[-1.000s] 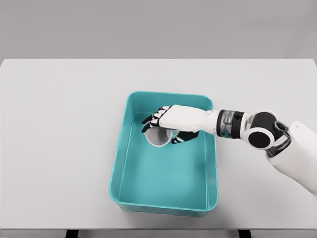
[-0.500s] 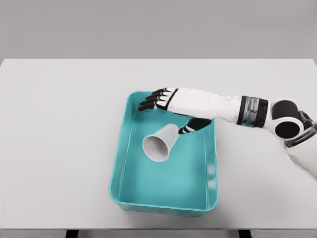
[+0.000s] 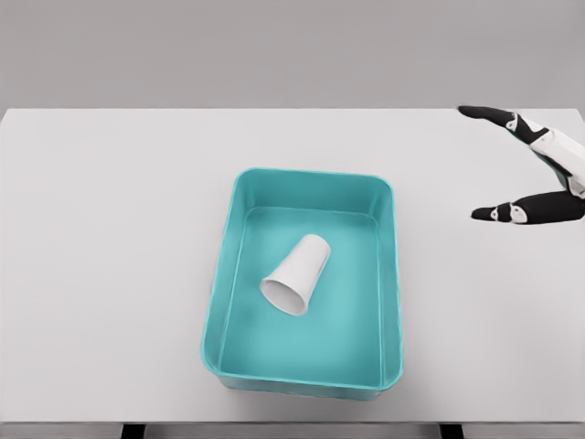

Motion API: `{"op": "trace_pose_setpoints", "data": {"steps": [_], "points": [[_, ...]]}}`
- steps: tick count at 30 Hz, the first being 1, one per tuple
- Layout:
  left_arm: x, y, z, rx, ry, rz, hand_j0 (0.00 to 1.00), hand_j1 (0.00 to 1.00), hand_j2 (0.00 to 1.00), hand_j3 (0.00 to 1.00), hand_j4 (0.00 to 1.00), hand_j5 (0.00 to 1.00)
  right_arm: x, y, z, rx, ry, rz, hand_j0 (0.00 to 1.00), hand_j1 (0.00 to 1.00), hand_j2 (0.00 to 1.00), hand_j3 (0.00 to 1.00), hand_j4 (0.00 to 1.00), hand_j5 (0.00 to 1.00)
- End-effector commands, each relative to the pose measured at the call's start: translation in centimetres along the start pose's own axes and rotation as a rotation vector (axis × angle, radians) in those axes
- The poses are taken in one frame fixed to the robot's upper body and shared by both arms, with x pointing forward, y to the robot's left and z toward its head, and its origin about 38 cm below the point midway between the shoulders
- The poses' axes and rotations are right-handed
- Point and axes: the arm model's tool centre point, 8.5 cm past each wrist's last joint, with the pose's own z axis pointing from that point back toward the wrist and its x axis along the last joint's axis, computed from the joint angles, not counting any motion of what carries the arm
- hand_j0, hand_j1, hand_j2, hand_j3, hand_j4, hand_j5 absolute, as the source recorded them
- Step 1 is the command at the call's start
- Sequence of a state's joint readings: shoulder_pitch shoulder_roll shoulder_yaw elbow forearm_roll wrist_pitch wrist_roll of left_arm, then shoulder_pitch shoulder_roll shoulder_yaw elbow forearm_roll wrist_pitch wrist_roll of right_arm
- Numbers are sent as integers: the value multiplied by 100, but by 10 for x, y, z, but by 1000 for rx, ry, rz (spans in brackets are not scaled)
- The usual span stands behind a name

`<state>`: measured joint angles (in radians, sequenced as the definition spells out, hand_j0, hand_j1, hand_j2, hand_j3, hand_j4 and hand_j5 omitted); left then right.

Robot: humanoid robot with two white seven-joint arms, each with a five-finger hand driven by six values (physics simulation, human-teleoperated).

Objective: Put the paper cup into the basket with your right arm

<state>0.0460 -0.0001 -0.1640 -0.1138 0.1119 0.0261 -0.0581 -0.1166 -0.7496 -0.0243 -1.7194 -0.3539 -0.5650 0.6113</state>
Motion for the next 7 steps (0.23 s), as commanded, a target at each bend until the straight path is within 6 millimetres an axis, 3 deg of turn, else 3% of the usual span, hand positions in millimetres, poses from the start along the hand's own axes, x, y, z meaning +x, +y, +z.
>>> {"op": "trace_pose_setpoints", "data": {"steps": [1, 7], "points": [[0, 0, 0, 0, -1, 0, 100, 100, 100, 100, 100, 100, -3, -4, 4, 2, 21, 21, 100, 100, 100, 100, 100, 100], [0, 0, 0, 0, 0, 0, 100, 100, 100, 100, 100, 100, 1, -9, 0, 1, 16, 30, 100, 100, 100, 100, 100, 100]]}}
